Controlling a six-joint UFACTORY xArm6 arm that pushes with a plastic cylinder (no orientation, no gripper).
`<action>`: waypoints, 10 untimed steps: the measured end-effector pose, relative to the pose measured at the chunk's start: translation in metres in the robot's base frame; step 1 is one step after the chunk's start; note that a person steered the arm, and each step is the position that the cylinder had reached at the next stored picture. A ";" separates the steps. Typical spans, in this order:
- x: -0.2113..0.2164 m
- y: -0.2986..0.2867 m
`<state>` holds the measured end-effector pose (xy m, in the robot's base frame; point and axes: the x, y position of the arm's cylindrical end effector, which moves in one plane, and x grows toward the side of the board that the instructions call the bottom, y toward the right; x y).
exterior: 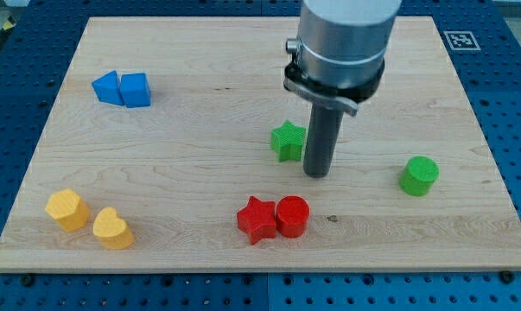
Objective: Move the blue triangle along with blue cube right a bit
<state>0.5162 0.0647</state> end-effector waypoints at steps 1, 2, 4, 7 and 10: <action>0.024 -0.002; 0.025 -0.028; 0.002 -0.083; -0.059 -0.224; -0.123 -0.280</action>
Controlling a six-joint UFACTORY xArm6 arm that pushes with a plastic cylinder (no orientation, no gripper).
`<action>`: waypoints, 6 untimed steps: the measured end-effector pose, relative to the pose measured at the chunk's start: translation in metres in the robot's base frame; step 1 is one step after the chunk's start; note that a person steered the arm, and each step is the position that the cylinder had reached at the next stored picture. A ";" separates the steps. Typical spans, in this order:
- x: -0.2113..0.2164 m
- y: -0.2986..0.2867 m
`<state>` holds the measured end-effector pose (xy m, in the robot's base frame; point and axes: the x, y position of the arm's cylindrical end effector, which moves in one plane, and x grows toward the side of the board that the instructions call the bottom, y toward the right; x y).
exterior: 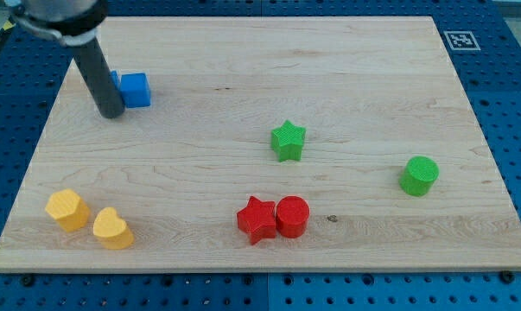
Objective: Move the blue triangle along with blue cube right a bit
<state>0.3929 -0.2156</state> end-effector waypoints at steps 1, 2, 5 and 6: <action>-0.001 0.000; -0.001 -0.006; -0.030 -0.051; -0.033 -0.051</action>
